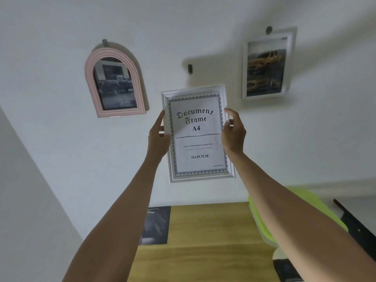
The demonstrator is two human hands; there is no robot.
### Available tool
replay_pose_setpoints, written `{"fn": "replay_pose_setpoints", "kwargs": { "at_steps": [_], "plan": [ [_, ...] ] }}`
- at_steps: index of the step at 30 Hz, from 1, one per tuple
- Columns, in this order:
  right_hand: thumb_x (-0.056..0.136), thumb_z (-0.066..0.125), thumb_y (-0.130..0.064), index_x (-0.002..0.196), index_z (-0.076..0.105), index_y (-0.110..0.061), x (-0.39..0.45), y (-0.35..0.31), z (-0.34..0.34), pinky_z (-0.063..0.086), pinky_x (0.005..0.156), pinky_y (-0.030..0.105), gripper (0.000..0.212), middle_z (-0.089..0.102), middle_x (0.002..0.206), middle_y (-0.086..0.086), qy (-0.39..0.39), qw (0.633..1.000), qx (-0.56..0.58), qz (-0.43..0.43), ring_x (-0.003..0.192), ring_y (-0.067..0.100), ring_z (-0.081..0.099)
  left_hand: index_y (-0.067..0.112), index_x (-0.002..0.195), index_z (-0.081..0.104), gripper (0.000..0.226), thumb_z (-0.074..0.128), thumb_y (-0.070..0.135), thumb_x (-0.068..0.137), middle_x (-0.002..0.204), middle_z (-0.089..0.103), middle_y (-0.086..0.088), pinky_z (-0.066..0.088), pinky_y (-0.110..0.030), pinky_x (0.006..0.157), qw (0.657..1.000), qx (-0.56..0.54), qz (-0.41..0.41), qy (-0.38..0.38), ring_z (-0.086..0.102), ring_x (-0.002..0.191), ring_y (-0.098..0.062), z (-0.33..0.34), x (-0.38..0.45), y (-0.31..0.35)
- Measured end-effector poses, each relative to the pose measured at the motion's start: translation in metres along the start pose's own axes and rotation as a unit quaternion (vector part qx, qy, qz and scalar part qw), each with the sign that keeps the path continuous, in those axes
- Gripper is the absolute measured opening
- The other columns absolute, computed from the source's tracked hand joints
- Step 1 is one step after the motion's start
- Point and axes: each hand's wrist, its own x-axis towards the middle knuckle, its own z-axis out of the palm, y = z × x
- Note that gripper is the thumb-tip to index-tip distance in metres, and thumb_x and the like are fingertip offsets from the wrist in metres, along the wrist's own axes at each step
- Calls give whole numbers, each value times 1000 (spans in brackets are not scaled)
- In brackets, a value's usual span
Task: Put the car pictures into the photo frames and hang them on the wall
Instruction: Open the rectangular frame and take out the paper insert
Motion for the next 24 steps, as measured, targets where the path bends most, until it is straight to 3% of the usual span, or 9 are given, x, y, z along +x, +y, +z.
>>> {"fn": "replay_pose_setpoints", "kwargs": {
  "at_steps": [5, 8, 10, 13, 17, 21, 24],
  "plan": [
    [86, 37, 3, 125, 63, -29, -62, 44, -7, 53, 92, 43, 57, 65, 101, -2, -33, 996, -32, 72, 95, 23, 64, 27, 156, 32, 87, 47, -20, 84, 95, 62, -4, 52, -15, 57, 998, 0, -69, -16, 63, 58, 1, 3, -57, -53],
    [86, 38, 4, 125, 65, -27, -99, 70, -9, 54, 91, 41, 57, 70, 110, 5, -44, 992, -52, 111, 95, 23, 64, 26, 155, 33, 86, 49, -20, 84, 91, 61, -2, 51, -12, 54, 992, -6, -119, -32, 65, 58, 4, 2, -86, -89],
    [86, 38, 5, 124, 66, -28, -124, 86, -10, 55, 89, 40, 58, 70, 105, 4, -46, 987, -66, 141, 93, 22, 65, 25, 155, 33, 86, 49, -20, 83, 89, 63, -3, 53, -13, 56, 988, -11, -143, -50, 66, 61, 5, 1, -104, -115],
    [85, 38, 5, 123, 67, -31, -161, 108, -13, 54, 76, 32, 59, 64, 81, -6, -45, 974, -87, 203, 73, 13, 59, 29, 152, 36, 85, 46, -20, 84, 81, 65, -3, 51, -14, 54, 979, -26, -187, -78, 66, 60, 3, 0, -129, -152],
    [83, 35, 5, 121, 68, -31, -207, 134, -13, 41, 58, 25, 63, 47, 59, -8, -44, 956, -111, 267, 49, 5, 42, 38, 149, 37, 82, 47, -15, 87, 76, 64, -7, 52, -20, 60, 958, -49, -264, -104, 58, 71, -18, -2, -159, -200],
    [83, 36, 6, 121, 67, -34, -241, 156, -11, 43, 62, 28, 63, 52, 68, -3, -43, 942, -134, 304, 59, 12, 46, 33, 154, 33, 85, 49, -16, 87, 99, 72, -22, 56, -46, 92, 935, -67, -317, -144, 62, 86, -25, -5, -184, -243],
    [83, 37, 6, 123, 67, -31, -260, 173, -10, 45, 64, 25, 63, 58, 76, -7, -46, 933, -152, 322, 65, 11, 52, 35, 156, 29, 96, 55, -20, 82, 108, 76, -1, 53, -55, 97, 917, -96, -343, -178, 69, 101, -25, -7, -200, -267]
  ]
}}
